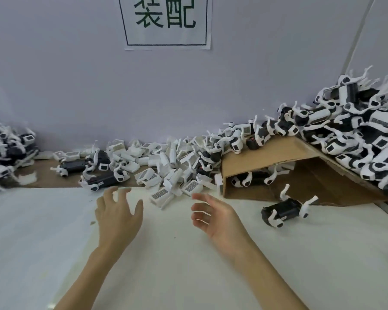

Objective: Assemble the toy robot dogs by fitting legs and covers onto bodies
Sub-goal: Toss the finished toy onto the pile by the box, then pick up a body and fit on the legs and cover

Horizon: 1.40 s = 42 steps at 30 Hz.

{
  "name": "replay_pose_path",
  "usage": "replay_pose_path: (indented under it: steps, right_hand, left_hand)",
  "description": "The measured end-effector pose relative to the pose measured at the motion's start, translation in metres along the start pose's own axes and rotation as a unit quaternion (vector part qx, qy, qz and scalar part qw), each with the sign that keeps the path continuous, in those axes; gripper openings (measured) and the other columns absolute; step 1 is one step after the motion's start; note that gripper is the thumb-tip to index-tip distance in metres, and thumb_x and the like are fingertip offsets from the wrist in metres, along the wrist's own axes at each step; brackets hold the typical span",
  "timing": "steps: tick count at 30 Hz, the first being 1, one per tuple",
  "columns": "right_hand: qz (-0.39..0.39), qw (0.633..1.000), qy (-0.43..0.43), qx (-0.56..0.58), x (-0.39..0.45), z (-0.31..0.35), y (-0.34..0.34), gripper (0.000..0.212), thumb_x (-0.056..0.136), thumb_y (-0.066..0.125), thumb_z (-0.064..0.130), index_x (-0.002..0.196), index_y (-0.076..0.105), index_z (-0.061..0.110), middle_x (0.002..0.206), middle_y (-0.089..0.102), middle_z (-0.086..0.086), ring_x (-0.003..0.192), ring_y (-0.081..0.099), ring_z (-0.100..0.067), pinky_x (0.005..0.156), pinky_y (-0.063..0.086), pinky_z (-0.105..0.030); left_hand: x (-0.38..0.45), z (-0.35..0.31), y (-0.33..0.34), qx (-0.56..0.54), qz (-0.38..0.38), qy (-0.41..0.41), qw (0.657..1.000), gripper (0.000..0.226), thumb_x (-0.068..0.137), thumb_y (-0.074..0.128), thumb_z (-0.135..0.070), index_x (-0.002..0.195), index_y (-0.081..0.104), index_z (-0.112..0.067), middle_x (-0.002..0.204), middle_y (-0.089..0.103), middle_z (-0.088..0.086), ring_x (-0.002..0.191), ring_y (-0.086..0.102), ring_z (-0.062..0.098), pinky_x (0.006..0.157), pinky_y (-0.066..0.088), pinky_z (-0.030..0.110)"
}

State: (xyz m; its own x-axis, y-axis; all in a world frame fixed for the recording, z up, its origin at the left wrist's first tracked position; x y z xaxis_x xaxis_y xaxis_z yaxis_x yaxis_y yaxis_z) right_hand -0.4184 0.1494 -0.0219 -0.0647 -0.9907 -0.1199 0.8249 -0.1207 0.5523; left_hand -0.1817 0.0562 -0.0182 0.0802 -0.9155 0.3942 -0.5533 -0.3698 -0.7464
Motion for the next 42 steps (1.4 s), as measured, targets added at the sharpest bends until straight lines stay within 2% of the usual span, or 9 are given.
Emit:
replay_pose_path:
  steps: [5, 9, 14, 18, 23, 29, 35, 38, 42]
  right_hand:
    - [0.013, 0.999, 0.035, 0.035, 0.002, -0.002, 0.003, 0.031, 0.102, 0.058, 0.029, 0.113, 0.078, 0.007, 0.087, 0.068, -0.009, 0.071, 0.065, -0.02, 0.068, 0.056, -0.028]
    - [0.01, 0.999, 0.035, 0.023, 0.002, -0.002, 0.002, 0.031, 0.101, 0.059, 0.031, 0.106, 0.081, 0.01, 0.085, 0.067, -0.007, 0.07, 0.063, -0.018, 0.069, 0.053, -0.028]
    - [0.014, 0.999, 0.033, -0.003, 0.001, -0.002, -0.001, 0.032, 0.102, 0.058, 0.033, 0.103, 0.083, 0.013, 0.086, 0.067, -0.006, 0.071, 0.063, -0.017, 0.072, 0.051, -0.029]
    - [0.019, 0.999, 0.038, -0.003, 0.001, -0.003, 0.002, 0.033, 0.103, 0.057, 0.033, 0.101, 0.083, 0.013, 0.084, 0.067, -0.006, 0.071, 0.063, -0.016, 0.071, 0.05, -0.028]
    - [0.02, 0.999, 0.038, 0.001, -0.002, 0.0, 0.004, 0.032, 0.103, 0.057, 0.032, 0.102, 0.082, 0.012, 0.083, 0.067, -0.006, 0.07, 0.063, -0.016, 0.071, 0.049, -0.028]
    - [0.002, 0.994, -0.037, -0.099, -0.003, 0.009, 0.004, 0.024, 0.106, 0.057, 0.026, 0.125, 0.069, 0.017, 0.103, 0.071, -0.01, 0.082, 0.07, -0.019, 0.071, 0.054, -0.029]
    - [0.025, 0.883, -0.229, -0.409, -0.015, 0.027, 0.001, 0.09, 0.091, 0.081, 0.024, 0.16, 0.027, 0.044, 0.156, 0.039, 0.022, 0.137, 0.049, 0.0, 0.098, 0.056, -0.027]
    - [-0.012, 0.812, -0.25, -0.528, -0.015, 0.032, -0.011, 0.078, 0.086, 0.086, 0.029, 0.151, 0.045, 0.036, 0.147, 0.053, 0.02, 0.128, 0.056, 0.0, 0.101, 0.054, -0.028]
    - [-0.007, 0.843, -0.205, -0.497, -0.013, 0.031, -0.019, 0.066, 0.073, 0.094, 0.038, 0.128, 0.058, 0.044, 0.117, 0.07, 0.023, 0.103, 0.069, -0.001, 0.081, 0.054, -0.016]
  left_hand:
    - [0.066, 0.035, 0.012, 0.133, 0.094, -0.078, 0.984, 0.071, 0.106, 0.054, -0.043, 0.167, 0.019, -0.036, 0.175, -0.006, 0.015, 0.159, 0.0, 0.043, 0.12, 0.02, 0.066]
    - [0.118, 0.059, 0.014, 0.258, 0.128, -0.032, 0.957, 0.086, 0.106, 0.056, -0.038, 0.168, -0.003, -0.043, 0.178, 0.002, 0.007, 0.161, -0.008, 0.047, 0.12, 0.021, 0.068]
    - [0.141, 0.055, 0.009, 0.295, 0.051, 0.029, 0.954, 0.062, 0.094, 0.071, -0.021, 0.147, 0.041, -0.017, 0.143, 0.059, 0.006, 0.139, 0.037, 0.039, 0.107, 0.031, 0.053]
    - [0.135, 0.054, 0.005, 0.357, 0.06, 0.046, 0.931, 0.037, 0.09, 0.062, -0.005, 0.126, 0.063, -0.015, 0.129, 0.058, 0.01, 0.126, 0.043, 0.033, 0.105, 0.034, 0.047]
    - [0.106, 0.042, 0.001, 0.282, 0.044, 0.133, 0.949, 0.055, 0.09, 0.068, -0.005, 0.141, 0.054, -0.018, 0.142, 0.057, 0.006, 0.141, 0.043, 0.03, 0.113, 0.025, 0.054]
    - [0.031, -0.041, -0.019, 0.095, -0.068, 0.242, 0.963, 0.045, 0.092, 0.081, -0.013, 0.134, 0.065, -0.009, 0.123, 0.071, 0.009, 0.121, 0.058, 0.041, 0.1, 0.029, 0.057]
    - [-0.052, -0.115, -0.01, 0.049, -0.063, 0.394, 0.915, 0.05, 0.092, 0.075, -0.026, 0.14, 0.062, -0.015, 0.122, 0.07, 0.0, 0.117, 0.061, 0.032, 0.095, 0.042, 0.052]
    - [-0.067, -0.114, 0.006, 0.058, -0.03, 0.433, 0.899, 0.05, 0.095, 0.071, -0.026, 0.143, 0.062, -0.015, 0.123, 0.07, -0.002, 0.118, 0.062, 0.03, 0.097, 0.044, 0.049]
    - [-0.062, -0.101, 0.01, 0.005, -0.012, 0.483, 0.875, 0.053, 0.1, 0.072, -0.03, 0.148, 0.059, -0.015, 0.145, 0.061, 0.0, 0.136, 0.055, 0.027, 0.106, 0.045, 0.047]
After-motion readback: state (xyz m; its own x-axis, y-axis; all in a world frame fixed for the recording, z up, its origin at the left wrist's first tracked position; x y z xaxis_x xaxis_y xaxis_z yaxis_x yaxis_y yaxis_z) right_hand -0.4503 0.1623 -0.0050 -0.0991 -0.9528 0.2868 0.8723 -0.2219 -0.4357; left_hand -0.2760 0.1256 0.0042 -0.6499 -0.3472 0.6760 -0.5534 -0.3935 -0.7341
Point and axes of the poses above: each hand's wrist, its own x-axis towards the middle knuckle, its own y-axis out of the palm, z = x × y, the point moved 6 cm from there along x, towards the middle knuckle
